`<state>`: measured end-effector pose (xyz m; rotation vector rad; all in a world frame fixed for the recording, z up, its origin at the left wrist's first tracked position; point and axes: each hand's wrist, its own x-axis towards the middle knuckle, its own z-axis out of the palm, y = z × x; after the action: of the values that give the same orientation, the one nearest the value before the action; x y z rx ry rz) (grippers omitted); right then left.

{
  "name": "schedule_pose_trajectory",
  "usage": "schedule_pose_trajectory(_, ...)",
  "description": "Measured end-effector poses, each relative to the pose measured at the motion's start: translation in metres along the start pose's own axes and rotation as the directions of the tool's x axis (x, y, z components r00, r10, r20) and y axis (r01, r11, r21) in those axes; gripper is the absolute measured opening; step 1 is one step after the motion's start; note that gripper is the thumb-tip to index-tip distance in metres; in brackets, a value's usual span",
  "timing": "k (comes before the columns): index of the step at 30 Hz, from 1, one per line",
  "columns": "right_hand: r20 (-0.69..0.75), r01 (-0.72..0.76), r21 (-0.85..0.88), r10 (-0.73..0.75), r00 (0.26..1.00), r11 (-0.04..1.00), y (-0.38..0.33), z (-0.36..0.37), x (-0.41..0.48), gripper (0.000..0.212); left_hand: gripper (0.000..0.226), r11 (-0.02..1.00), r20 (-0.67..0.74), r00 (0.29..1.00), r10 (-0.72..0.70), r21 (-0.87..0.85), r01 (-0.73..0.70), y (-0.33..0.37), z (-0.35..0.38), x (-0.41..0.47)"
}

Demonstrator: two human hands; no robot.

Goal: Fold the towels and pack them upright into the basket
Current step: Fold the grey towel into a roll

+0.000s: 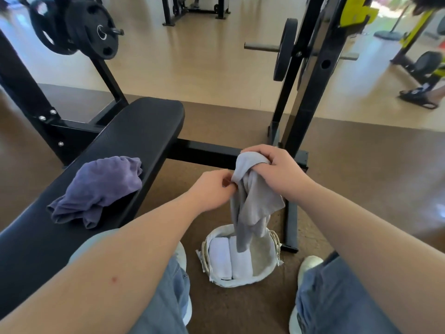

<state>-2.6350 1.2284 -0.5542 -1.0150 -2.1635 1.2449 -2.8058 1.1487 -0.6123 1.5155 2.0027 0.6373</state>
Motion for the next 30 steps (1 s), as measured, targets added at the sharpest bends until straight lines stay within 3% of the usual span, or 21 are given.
schedule_pose_trajectory(3, 0.009, -0.024, -0.054, 0.024, 1.0, 0.998, 0.011, -0.006, 0.003, 0.028, 0.012, 0.999, -0.027, 1.0, -0.011, -0.036, 0.01, 0.016, 0.005, 0.015)
schedule_pose_trajectory(7, 0.019, -0.056, -0.276, 0.063, 0.998, 0.96, 0.025, -0.021, 0.016, 0.025, 0.009, 0.976, -0.103, 0.988, -0.112, -0.196, 0.09, 0.03, 0.012, 0.04)
schedule_pose_trajectory(10, 0.022, -0.136, -0.385, 0.156, 0.987, 0.913, 0.035, -0.036, 0.026, 0.014, 0.014, 0.951, -0.17, 0.977, -0.125, -0.301, 0.069, 0.038, 0.011, 0.058)
schedule_pose_trajectory(12, -0.015, -0.181, -0.427, 0.193, 0.981, 0.886, 0.041, -0.044, 0.031, 0.018, 0.015, 0.934, -0.206, 0.971, -0.121, -0.356, 0.041, 0.043, 0.009, 0.069)
schedule_pose_trajectory(14, -0.096, -0.233, -0.405, 0.213, 0.972, 0.884, 0.045, -0.05, 0.036, 0.025, 0.015, 0.925, -0.237, 0.966, -0.107, -0.379, 0.009, 0.045, 0.007, 0.077)
schedule_pose_trajectory(17, -0.242, -0.267, -0.274, 0.202, 0.949, 0.924, 0.049, -0.053, 0.046, 0.017, 0.013, 0.931, -0.276, 0.958, -0.08, -0.364, -0.027, 0.048, 0.008, 0.089)
schedule_pose_trajectory(19, -0.262, -0.254, -0.223, 0.193, 0.945, 0.941, 0.051, -0.053, 0.051, 0.015, 0.014, 0.939, -0.267, 0.962, -0.062, -0.342, -0.034, 0.052, 0.012, 0.097)
schedule_pose_trajectory(22, -0.199, -0.258, -0.272, 0.209, 0.958, 0.927, 0.054, -0.05, 0.058, 0.019, 0.023, 0.945, -0.197, 0.978, -0.067, -0.328, -0.002, 0.06, 0.02, 0.105)
schedule_pose_trajectory(27, 0.02, -0.236, -0.388, 0.264, 0.964, 0.891, 0.054, -0.047, 0.061, 0.059, 0.025, 0.935, -0.138, 0.99, -0.03, -0.355, -0.021, 0.074, 0.023, 0.114)
schedule_pose_trajectory(30, -0.007, -0.176, -0.413, 0.19, 0.982, 0.894, 0.06, -0.043, 0.07, 0.023, 0.021, 0.906, -0.109, 0.994, 0.002, -0.42, -0.048, 0.073, 0.021, 0.116)
